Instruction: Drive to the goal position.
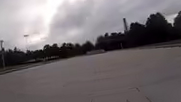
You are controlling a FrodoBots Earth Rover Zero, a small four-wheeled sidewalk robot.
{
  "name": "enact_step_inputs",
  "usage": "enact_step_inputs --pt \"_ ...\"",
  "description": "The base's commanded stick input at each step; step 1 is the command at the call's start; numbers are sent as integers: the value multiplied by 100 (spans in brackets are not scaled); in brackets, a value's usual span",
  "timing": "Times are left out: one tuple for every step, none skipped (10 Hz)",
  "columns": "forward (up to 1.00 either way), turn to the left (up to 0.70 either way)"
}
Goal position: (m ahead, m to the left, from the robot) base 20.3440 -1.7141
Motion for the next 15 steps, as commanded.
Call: enact_step_inputs --pt "70 2" --pt "70 2" --pt "70 3" --pt "70 3" --pt "70 3" --pt "70 3" --pt "70 3" --pt "70 3" --pt "70 2" --pt "70 2" --pt "70 2" --pt "70 3" --pt "70 3" --pt "70 2" --pt "70 2"
